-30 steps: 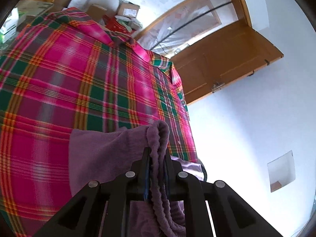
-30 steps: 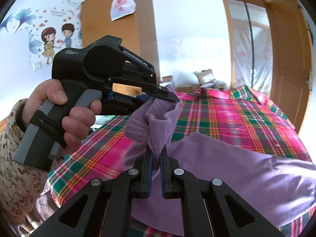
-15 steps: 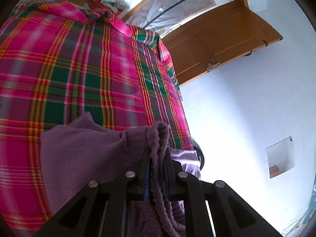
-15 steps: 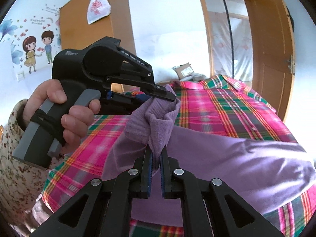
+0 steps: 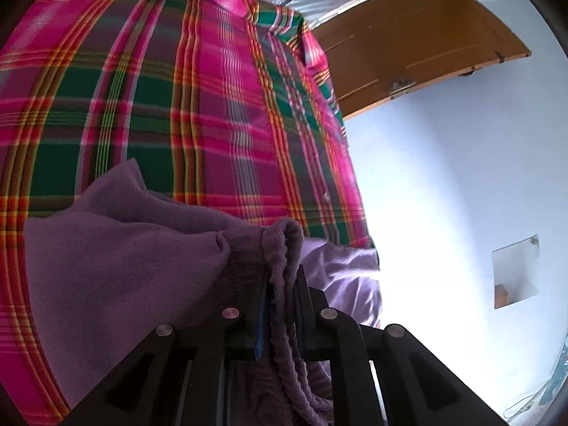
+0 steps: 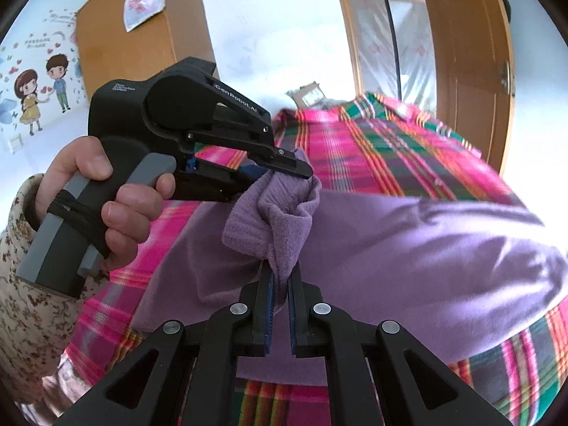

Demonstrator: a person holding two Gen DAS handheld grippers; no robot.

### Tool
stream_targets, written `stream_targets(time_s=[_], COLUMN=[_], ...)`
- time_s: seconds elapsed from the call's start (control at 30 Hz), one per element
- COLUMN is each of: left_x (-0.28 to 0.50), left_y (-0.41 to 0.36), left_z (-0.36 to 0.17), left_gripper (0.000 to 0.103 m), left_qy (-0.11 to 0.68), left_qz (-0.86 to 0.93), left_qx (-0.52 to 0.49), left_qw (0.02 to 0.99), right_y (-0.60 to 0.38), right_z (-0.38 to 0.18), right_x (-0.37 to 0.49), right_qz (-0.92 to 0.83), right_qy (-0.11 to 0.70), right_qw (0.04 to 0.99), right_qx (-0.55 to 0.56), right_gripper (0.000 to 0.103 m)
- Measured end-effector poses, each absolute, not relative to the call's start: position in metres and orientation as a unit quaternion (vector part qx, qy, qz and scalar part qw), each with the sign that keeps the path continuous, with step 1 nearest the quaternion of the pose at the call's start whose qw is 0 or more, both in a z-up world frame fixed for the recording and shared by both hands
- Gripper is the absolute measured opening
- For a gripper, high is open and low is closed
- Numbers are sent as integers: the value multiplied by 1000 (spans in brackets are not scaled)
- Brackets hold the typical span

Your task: Fold clothes

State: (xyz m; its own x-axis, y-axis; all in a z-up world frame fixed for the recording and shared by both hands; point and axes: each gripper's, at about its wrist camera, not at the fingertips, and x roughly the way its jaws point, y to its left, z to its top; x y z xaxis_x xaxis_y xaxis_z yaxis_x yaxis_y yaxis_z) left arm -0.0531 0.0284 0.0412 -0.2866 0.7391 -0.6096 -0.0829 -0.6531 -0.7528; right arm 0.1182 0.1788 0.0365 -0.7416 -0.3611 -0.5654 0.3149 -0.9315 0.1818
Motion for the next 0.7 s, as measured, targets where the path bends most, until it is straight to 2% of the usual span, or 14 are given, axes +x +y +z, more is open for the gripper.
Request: stream_targets(time_s=[0.13, 0.4, 0.5, 0.7], left_x=[-53, -36, -27, -7], left_y=[34, 14, -1, -39], left_z=[39, 52, 48, 36], left_gripper=[22, 24, 24, 24], left_qy=[-300, -298, -300, -327], left_qz=[742, 763, 772, 783], left_qx=[-529, -501, -497, -478], left_qw=[282, 280, 260, 228], right_y=[185, 203, 213, 242], right_z=[28, 17, 15, 13], right_x=[119, 118, 122, 129], right_qz=[-928, -911, -910, -914], right_qy=[-48, -100, -111, -146], right_qw=[181, 199, 195, 153], right_qx=[323, 348, 350, 345], right_gripper=[8, 11, 18, 22])
